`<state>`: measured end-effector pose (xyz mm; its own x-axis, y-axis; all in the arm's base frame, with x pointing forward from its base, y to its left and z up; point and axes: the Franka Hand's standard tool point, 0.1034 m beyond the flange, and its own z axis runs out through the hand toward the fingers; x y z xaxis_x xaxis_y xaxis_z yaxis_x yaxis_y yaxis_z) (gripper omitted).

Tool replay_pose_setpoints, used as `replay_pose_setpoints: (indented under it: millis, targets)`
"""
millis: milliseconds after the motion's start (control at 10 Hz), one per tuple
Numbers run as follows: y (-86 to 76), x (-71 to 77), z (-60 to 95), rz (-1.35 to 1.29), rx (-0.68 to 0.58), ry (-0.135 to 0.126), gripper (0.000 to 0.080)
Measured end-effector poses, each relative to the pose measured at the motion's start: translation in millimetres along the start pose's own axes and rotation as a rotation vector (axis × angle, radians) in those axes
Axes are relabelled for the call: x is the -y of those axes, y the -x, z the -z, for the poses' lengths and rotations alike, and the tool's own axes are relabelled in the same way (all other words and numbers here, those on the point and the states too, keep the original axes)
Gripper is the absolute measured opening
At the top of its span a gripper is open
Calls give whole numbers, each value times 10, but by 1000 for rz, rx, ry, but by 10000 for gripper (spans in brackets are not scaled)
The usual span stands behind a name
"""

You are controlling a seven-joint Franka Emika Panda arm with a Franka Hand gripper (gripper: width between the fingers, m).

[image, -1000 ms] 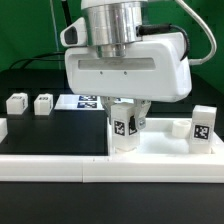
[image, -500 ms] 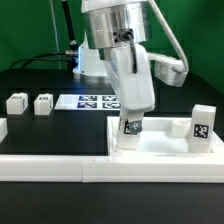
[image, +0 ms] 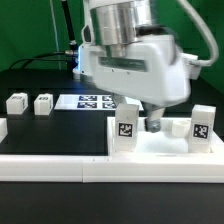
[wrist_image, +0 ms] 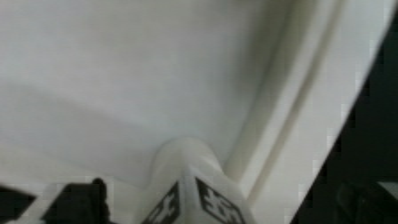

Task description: Assemble square table

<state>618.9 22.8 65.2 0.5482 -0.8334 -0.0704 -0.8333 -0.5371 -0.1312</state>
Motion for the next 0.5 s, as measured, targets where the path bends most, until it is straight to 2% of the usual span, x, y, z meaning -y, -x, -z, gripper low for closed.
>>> replay_pose_setpoints:
  millis: [100, 400, 500]
  targets:
    - [17, 8, -4, 157, -2, 5, 649]
    - [-10, -11, -8, 401, -3, 10, 649]
    - [-102, -46, 16, 579, -16, 38, 649]
